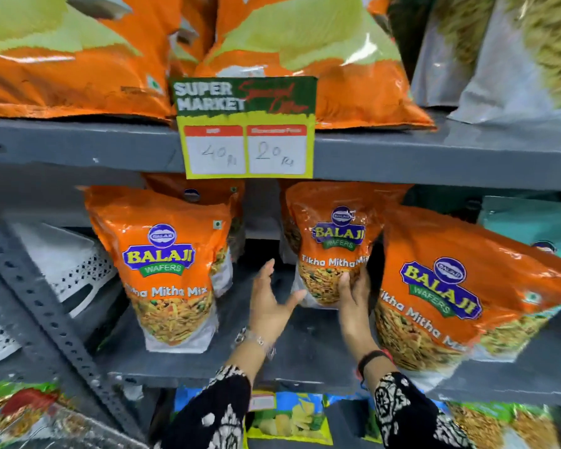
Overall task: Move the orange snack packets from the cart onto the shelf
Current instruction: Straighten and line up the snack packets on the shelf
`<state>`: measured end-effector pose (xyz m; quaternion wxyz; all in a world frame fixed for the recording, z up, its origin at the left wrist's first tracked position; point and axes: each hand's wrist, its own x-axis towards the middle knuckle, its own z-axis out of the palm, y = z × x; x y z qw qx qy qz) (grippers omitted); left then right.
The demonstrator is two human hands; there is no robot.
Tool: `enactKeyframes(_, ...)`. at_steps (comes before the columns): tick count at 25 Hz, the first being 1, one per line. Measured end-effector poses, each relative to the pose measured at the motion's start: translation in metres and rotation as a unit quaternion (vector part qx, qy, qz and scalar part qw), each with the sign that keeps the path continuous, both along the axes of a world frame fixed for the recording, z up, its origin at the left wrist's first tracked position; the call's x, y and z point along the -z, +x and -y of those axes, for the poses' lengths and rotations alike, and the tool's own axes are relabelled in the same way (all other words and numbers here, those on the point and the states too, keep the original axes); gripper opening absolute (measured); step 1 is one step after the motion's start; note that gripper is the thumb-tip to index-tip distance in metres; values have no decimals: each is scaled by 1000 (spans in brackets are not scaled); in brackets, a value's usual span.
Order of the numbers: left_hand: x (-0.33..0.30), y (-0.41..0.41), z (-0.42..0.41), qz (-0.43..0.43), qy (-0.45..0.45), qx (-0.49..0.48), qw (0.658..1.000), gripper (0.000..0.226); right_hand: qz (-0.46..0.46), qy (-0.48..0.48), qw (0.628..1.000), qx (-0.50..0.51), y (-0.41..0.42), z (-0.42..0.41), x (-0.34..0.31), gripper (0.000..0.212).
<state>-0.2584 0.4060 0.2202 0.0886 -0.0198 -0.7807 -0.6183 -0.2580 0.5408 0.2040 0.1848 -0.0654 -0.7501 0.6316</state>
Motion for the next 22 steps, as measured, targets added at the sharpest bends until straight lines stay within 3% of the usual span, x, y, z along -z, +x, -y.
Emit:
enactKeyframes(4,5,-52,-24,67,-28,47,996,85,37,-25,998,36,-28,-8,15,65)
enactKeyframes(7,13,-68,-37,67,-4,65,996,67,79,-70,994,17,-41,-17,21,66)
enactKeyframes(10,19,-78,-33,55,36,74,995,55,58,-90,994,11,-47,-16,24,68)
enactKeyframes(15,26,-94,-5,55,59,83,993,55,23,-38,999,-16,-51,-10,35,80)
enactKeyframes(18,36,-94,2,67,23,107,992,69,45,16,997,-53,-53,-19,44,87)
enactKeyframes(22,47,-93,-4,63,8,85,994,76,47,25,996,-75,-60,-21,49,80)
